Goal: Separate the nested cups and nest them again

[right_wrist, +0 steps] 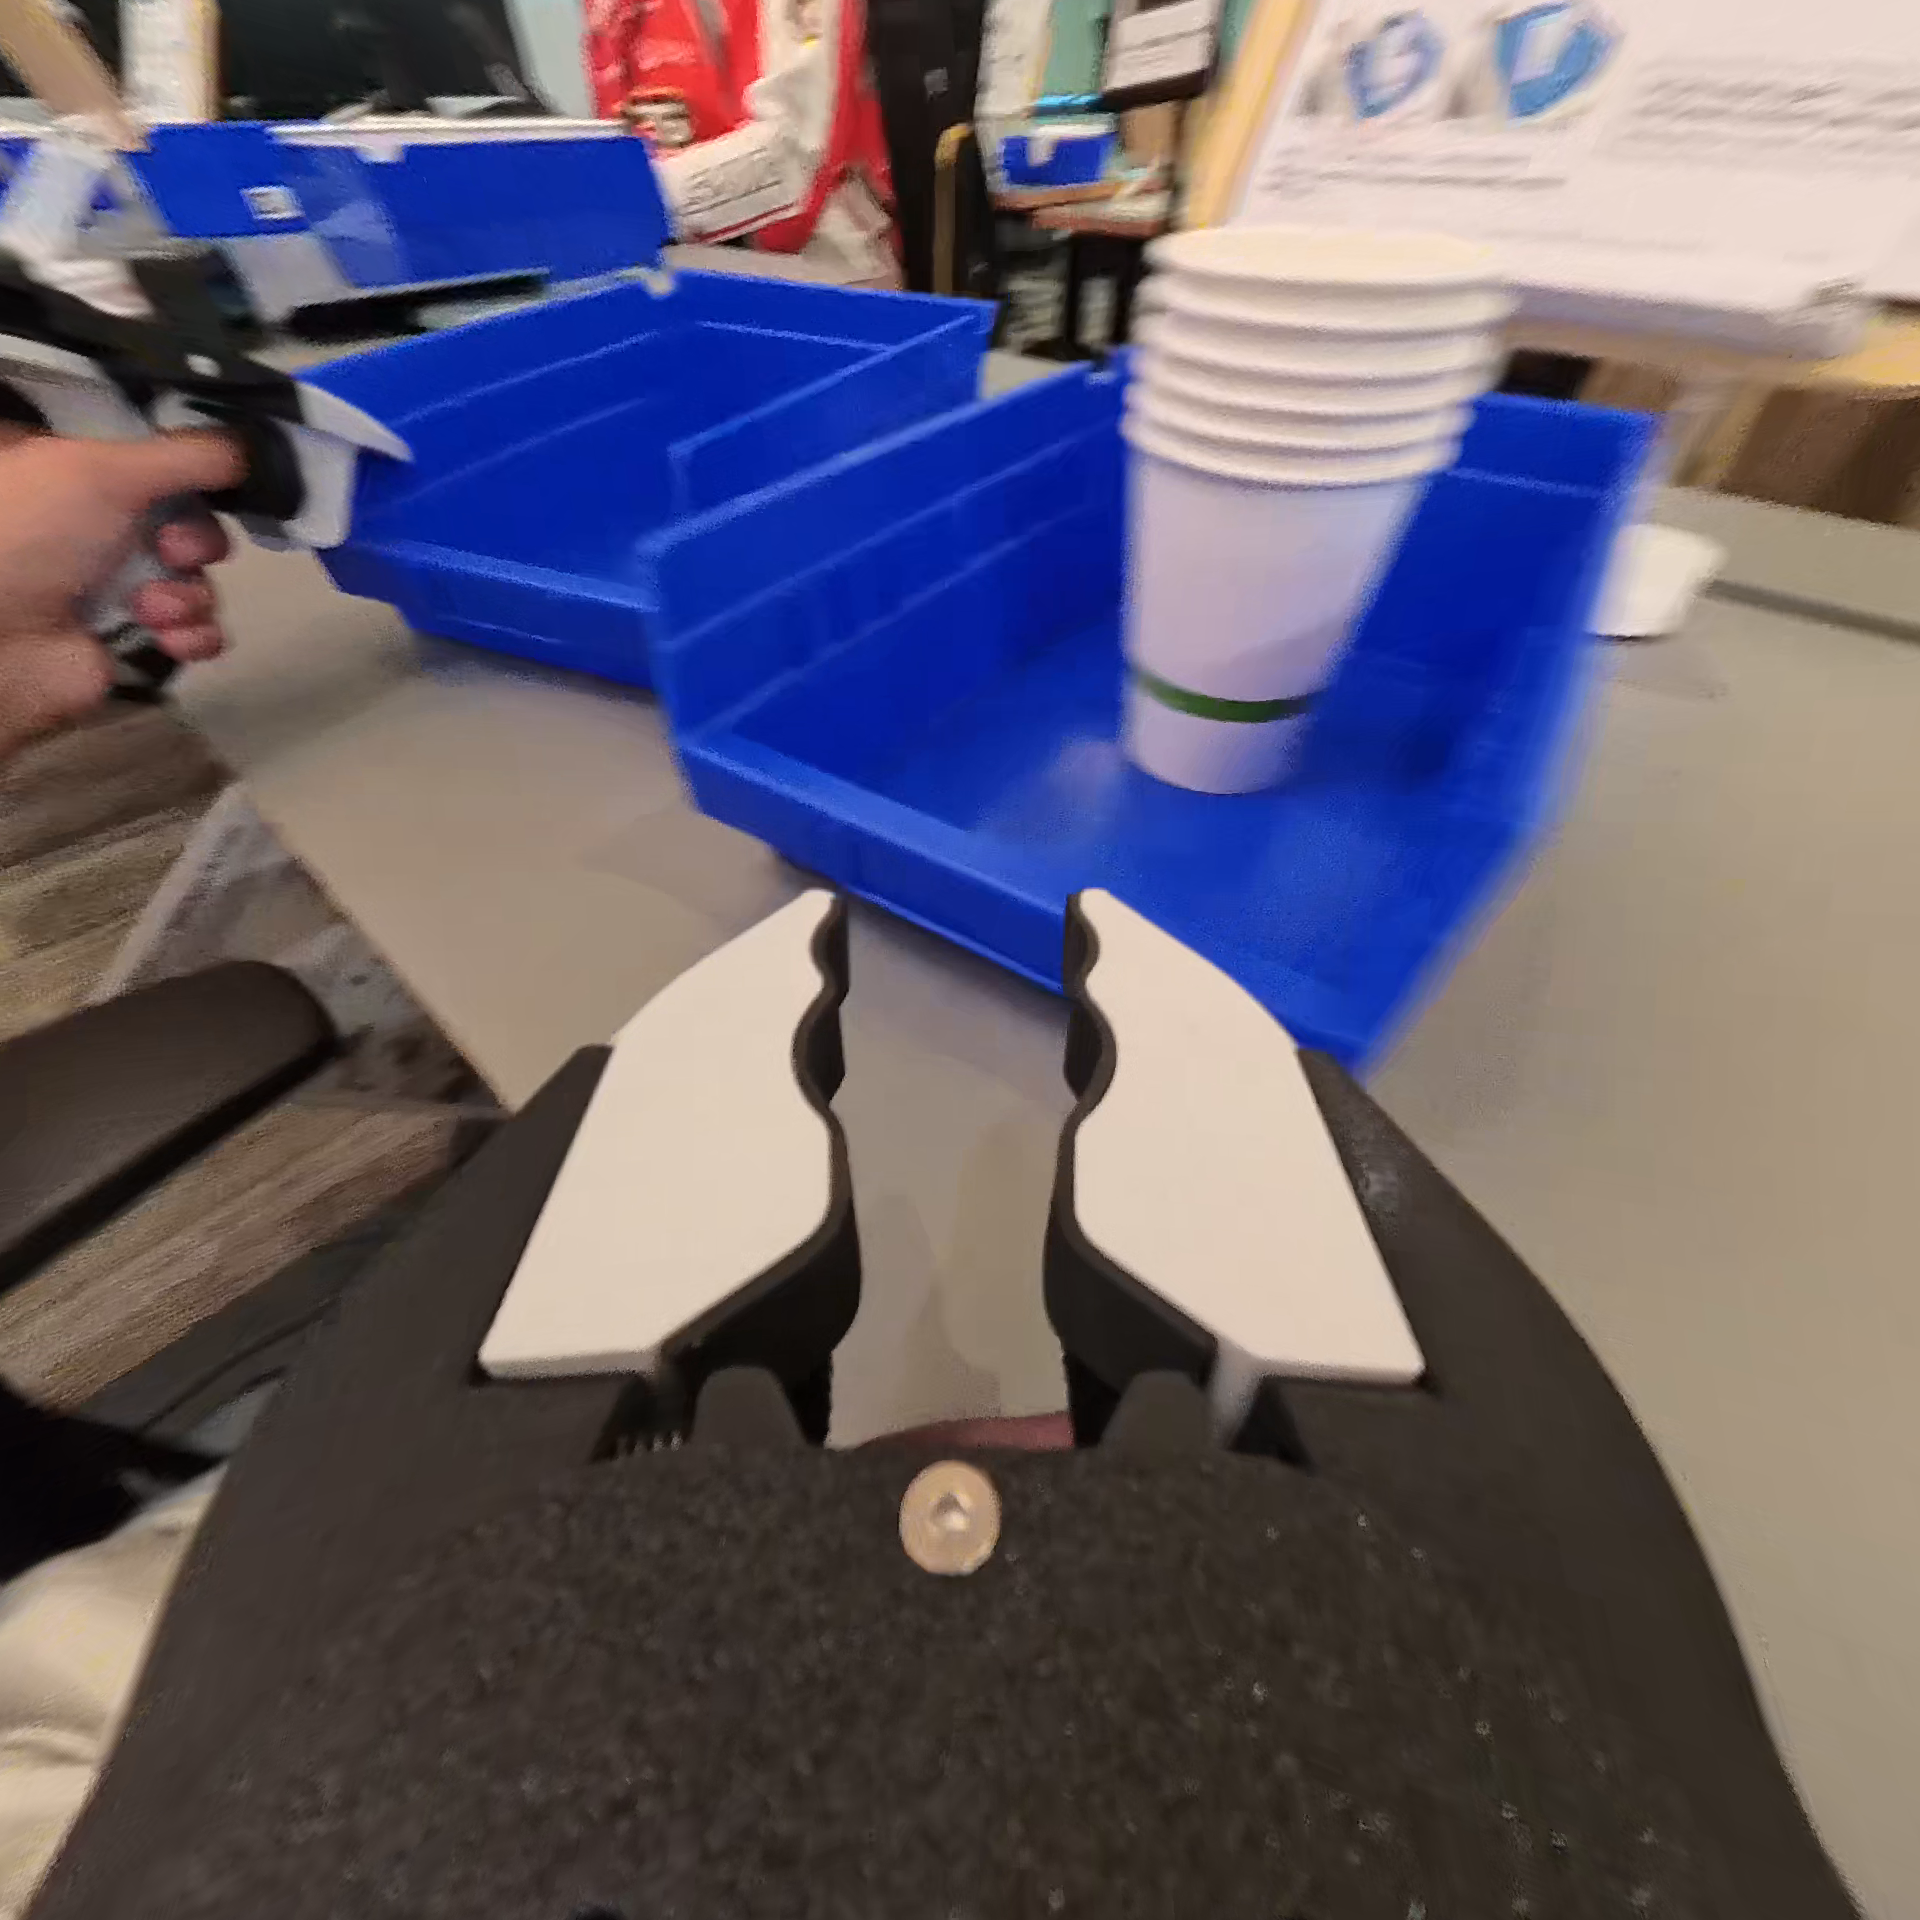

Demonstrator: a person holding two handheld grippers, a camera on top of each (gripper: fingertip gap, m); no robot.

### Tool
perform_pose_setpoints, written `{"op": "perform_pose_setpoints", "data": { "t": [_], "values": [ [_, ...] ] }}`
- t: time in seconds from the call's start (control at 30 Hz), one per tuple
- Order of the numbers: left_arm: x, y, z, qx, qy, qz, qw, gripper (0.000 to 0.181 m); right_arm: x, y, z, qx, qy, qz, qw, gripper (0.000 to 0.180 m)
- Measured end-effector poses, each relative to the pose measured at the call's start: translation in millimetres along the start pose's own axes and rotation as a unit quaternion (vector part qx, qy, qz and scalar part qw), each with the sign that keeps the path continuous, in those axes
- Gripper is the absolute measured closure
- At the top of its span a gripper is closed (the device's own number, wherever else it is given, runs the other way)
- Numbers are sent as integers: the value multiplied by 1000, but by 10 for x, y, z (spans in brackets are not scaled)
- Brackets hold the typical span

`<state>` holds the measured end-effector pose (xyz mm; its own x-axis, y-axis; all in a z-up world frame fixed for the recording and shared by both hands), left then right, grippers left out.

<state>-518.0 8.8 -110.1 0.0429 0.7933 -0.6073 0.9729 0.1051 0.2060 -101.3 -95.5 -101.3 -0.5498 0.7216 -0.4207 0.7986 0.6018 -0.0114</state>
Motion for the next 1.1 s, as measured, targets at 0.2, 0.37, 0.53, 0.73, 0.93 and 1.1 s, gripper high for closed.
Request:
{"op": "perform_pose_setpoints", "data": {
  "t": [0.2, 0.37, 0.53, 0.73, 0.93, 1.1],
  "values": [
    [-537, -12, 417, 6, 20, -44, 999, 176, 727, -1107, -375, -23, -24, -95, 995, 133],
    [-767, 31, 610, 6, 23, -29, 999, 176, 1139, -1300, -549, 7, -23, -25, 999, 133],
    [-916, 97, 744, 19, 26, -23, 999, 176, 1464, -1370, -366, 66, -81, -75, 992, 144],
    [-1238, 194, 867, 52, 98, -89, 990, 176, 1339, -1344, -532, 70, -28, -34, 997, 170],
    [-1946, 704, 424, 113, 208, -157, 959, 174, 912, -1146, -1212, 40, 48, -14, 998, 177],
    [-2140, 1583, -228, 150, 263, -95, 948, 173, 130, -364, -1905, 25, 102, 65, 992, 176]
  ]
}}
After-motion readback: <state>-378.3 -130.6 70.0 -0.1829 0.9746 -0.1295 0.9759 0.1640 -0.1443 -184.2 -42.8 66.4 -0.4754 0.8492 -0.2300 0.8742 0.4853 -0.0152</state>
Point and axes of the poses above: each gripper's, where its closed fingertips meet, x out along the fingers, z out of its underside, y = z × x across the jaws, the point moved 4 cm from there along -x, back along the fingers, and after that the axes turned 11 degrees about -y, right-handed, at the moved point
